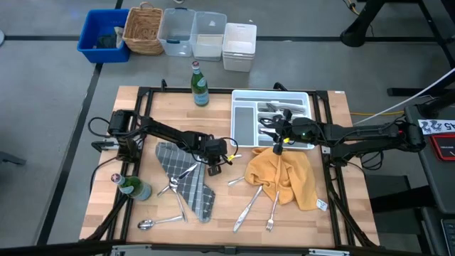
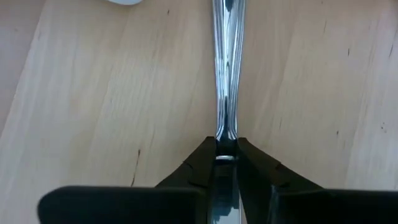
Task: Sort silverware
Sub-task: Put the silver knife into the cutlery tray
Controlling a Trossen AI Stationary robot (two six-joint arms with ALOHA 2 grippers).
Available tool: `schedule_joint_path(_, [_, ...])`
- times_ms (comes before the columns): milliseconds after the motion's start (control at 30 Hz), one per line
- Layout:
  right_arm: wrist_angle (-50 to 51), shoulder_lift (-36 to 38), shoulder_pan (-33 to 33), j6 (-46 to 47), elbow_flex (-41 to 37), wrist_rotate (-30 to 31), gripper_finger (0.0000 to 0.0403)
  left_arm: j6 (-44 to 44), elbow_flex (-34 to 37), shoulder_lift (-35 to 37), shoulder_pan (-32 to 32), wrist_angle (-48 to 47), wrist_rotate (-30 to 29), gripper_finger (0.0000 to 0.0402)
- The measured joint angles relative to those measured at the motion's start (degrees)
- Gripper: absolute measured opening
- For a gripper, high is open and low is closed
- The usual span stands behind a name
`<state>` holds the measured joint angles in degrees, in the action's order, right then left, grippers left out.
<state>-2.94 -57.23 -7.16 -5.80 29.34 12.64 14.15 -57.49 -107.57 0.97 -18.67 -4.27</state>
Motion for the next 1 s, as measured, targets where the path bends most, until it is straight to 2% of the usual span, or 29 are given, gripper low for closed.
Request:
schedule_joint_path(233, [-0.28,-1.03,0.0,4.48,0.02,-5.98,0.0115,5.54,0.39,0.74,-0.39,3.48,0.41,0.0042])
schedule_joint_path(500, [-1.91,-9.68,0.07,4.75,0.02,-11.76,0.0115,12.79,0.39,0.74,-1.26,5.01,0.81,0.0047])
schedule_joint_path(800, [-16.87,-21.09,0.07,4.53,0.04,-19.61,0.0115,21.2,0.34,0.74,-1.45,5.88,1.85,0.0043])
schedule_joint_path(1000, [-21.42,-25.23,0.07,4.07,0.09,-20.32,0.0115,26.86,0.31,0.64,-1.46,7.8,2.6,0.0042])
